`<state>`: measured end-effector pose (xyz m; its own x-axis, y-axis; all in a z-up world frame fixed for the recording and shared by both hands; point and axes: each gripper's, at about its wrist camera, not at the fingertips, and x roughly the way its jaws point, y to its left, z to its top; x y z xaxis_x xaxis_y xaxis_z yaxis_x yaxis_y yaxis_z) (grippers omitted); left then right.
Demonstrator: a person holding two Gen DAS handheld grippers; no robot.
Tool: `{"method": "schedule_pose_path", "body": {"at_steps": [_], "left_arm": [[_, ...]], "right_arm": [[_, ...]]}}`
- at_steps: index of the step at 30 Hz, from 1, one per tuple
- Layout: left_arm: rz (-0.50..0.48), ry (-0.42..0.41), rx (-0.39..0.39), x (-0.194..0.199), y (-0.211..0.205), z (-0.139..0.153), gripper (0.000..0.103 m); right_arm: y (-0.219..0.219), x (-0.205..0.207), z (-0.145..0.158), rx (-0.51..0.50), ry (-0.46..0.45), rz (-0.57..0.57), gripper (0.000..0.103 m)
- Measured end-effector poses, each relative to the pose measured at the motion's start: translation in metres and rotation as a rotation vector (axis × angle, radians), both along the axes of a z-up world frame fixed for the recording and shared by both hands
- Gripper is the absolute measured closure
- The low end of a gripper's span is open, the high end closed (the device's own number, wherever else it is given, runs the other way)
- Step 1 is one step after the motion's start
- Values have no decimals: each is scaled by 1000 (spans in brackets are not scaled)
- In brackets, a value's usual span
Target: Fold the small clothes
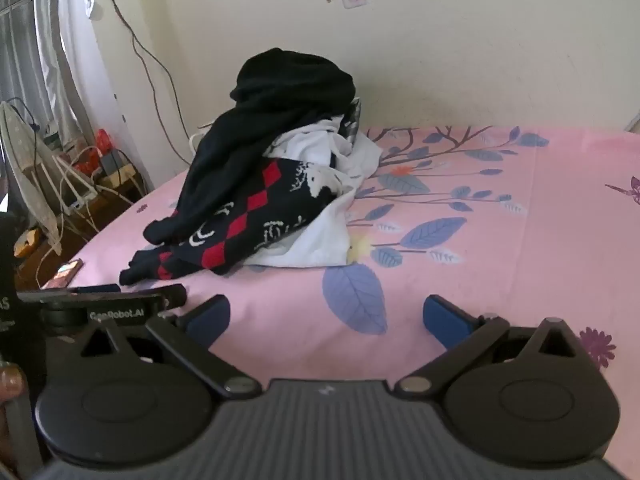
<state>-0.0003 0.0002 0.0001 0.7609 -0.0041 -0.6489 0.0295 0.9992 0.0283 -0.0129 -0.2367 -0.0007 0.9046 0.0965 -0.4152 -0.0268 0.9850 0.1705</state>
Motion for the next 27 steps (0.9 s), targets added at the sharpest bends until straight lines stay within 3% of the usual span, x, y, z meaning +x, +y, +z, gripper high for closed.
{"method": "schedule_pose_path", "body": {"at_steps": [13,15,16,20,22,23,26,27], "left_arm": [[0,14,44,-1,-5,5,1],[-41,20,45,2,-3,18,12],[-56,-15,13,7,0,32,12],[-57,-184,14,49,-3,95,3],[-93,-234,60,79,-20,108,0],[-121,-235,92,94,-32,108,0],[-160,-178,163,144,-63,98,3],[-160,-163,175,156,-69,93,10]], "right_arm": [[-1,-4,0,-3,-4,12,6],[-10,-4,1,48,-13,15,6],[-16,-6,2,77,-28,-6,6],[-25,-13,10,99,-122,-109,10],[-30,-14,12,98,-138,-155,23],[-34,-13,13,110,-130,-168,31],[-48,-8,13,179,-109,-182,33],[-55,-4,14,201,-104,-185,33]]}}
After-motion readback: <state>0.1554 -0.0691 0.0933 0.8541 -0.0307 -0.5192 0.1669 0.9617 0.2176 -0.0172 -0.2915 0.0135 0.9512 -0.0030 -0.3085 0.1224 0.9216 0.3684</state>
